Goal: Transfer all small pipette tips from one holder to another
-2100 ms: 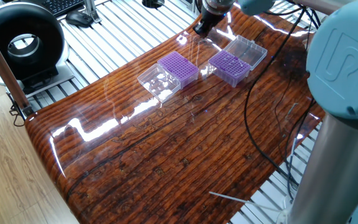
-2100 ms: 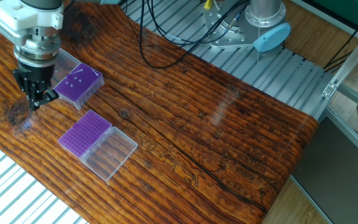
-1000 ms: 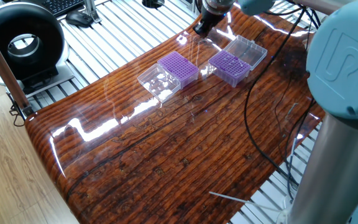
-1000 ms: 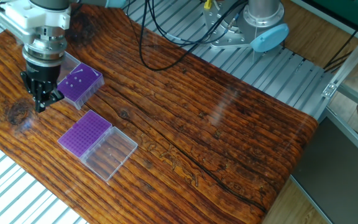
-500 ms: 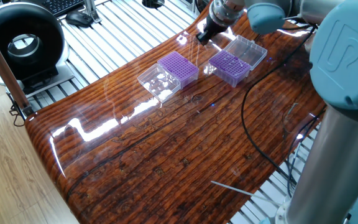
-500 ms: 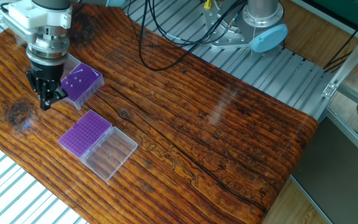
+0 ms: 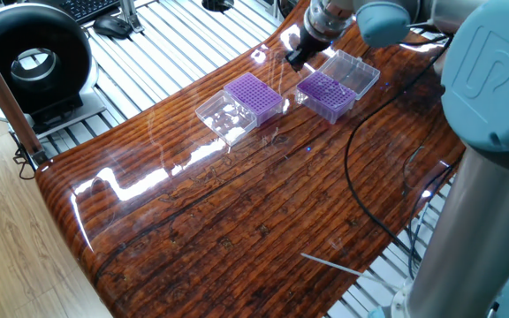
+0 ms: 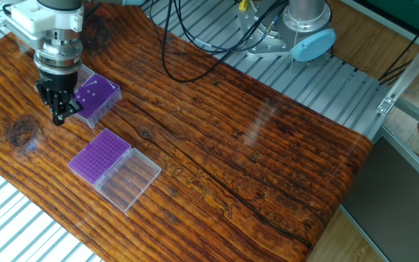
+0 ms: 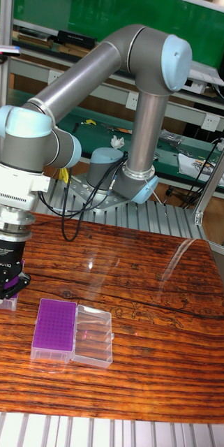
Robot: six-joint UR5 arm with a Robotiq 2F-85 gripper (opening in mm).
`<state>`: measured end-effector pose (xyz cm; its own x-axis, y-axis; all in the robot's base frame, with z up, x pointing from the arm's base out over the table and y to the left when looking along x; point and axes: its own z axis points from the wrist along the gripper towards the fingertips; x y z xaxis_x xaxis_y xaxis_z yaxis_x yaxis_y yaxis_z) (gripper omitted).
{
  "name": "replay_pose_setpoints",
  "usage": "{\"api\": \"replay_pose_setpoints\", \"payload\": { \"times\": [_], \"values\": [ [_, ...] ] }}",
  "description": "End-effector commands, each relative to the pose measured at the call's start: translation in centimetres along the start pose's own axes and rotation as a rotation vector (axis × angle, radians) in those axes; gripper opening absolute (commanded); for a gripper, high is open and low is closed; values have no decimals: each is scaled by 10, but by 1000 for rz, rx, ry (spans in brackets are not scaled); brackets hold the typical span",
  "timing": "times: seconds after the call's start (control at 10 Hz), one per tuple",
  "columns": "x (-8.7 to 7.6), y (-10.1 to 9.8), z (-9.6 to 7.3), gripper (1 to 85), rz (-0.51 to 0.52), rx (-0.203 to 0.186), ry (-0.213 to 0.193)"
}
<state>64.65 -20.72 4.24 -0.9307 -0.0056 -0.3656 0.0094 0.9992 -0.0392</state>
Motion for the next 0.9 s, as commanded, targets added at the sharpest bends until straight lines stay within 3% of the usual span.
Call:
{"api": "replay_pose_setpoints", "payload": {
  "times": [0.0,0.8],
  "values": [
    [15,-6,-2,10,18,7,46],
    [39,-16,-6,10,30,49,135]
  ]
}}
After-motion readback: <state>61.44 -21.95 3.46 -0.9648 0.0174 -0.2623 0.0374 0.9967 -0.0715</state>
